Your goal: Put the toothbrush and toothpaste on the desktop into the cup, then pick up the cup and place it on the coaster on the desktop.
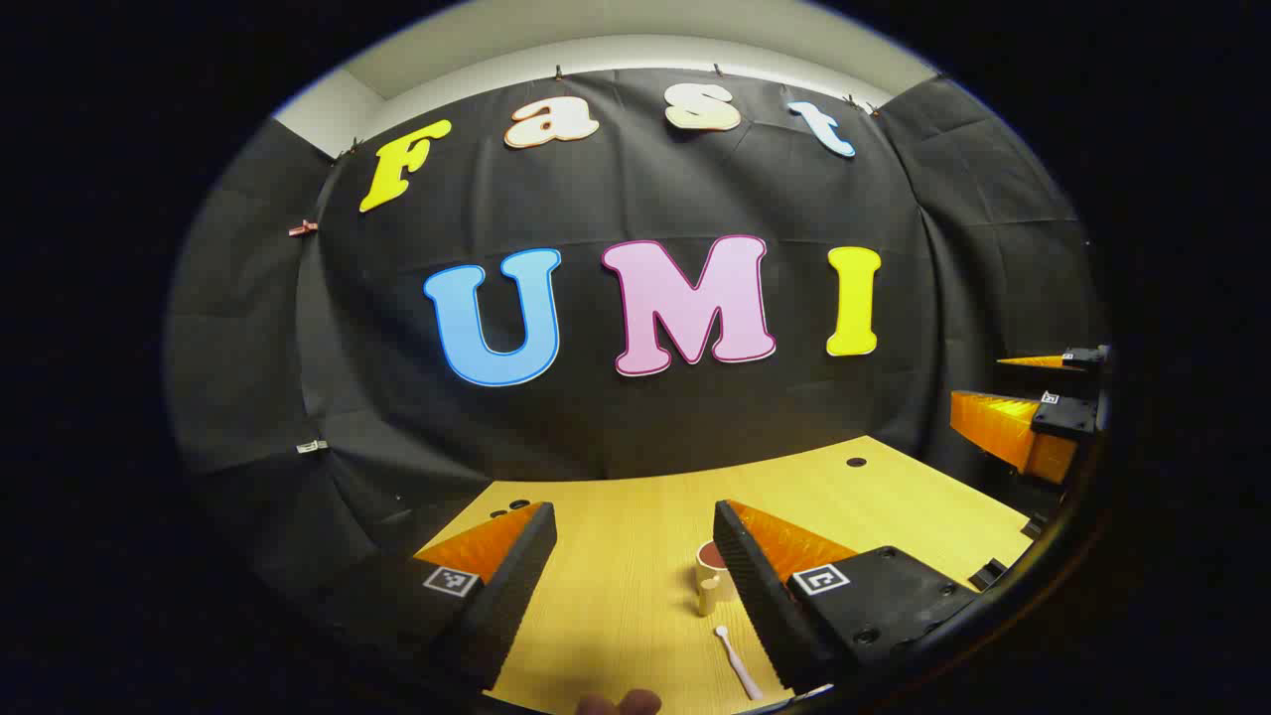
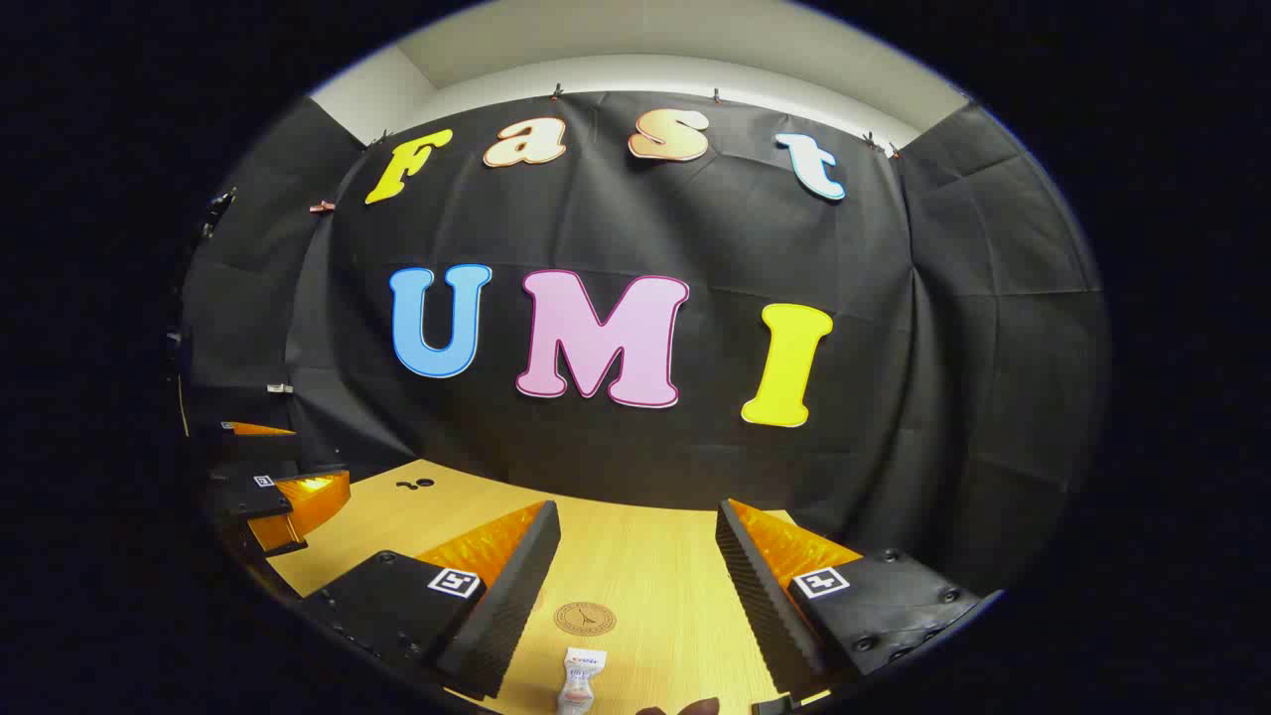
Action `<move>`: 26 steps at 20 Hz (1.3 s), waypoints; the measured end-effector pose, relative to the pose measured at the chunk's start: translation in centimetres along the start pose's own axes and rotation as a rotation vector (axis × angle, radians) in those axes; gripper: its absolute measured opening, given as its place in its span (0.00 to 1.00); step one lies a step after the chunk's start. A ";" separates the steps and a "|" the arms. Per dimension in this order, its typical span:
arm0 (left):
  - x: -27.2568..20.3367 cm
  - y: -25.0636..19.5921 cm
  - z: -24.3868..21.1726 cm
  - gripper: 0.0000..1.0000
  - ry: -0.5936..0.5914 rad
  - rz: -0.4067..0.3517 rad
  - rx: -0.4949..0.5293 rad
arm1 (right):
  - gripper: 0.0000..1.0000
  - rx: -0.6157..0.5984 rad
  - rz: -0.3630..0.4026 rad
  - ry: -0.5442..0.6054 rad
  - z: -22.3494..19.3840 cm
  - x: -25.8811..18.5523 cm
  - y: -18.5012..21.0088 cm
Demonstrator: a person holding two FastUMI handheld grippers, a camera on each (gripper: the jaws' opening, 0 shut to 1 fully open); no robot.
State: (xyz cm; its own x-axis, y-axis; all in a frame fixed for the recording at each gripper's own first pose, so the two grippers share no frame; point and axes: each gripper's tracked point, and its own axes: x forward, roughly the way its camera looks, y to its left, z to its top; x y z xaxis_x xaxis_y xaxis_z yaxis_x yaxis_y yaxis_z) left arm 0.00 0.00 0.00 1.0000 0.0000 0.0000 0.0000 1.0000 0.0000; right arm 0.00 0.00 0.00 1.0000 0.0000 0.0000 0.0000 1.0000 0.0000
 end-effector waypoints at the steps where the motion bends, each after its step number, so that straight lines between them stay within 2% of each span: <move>1: -0.1 0.0 -0.2 0.98 0.002 0.000 -0.003 | 0.97 0.000 0.001 0.000 0.1 -0.1 0.0; 15: -1.2 1.4 -1.1 0.98 0.025 0.025 -0.002 | 0.97 -0.012 0.013 0.050 -2.1 -0.7 0.8; 26: -3.6 2.4 -5.8 0.98 0.117 0.040 0.000 | 0.96 0.012 0.057 0.453 -14.7 -2.1 3.6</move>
State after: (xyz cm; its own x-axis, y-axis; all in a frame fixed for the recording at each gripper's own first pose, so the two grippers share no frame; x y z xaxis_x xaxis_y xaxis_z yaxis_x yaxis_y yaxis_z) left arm -3.65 2.43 -5.77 0.9924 0.0399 -0.1168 -0.0399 0.9992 0.0024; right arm -2.07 3.64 -14.67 0.8976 0.0581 -0.4369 -0.0526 0.9983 0.0247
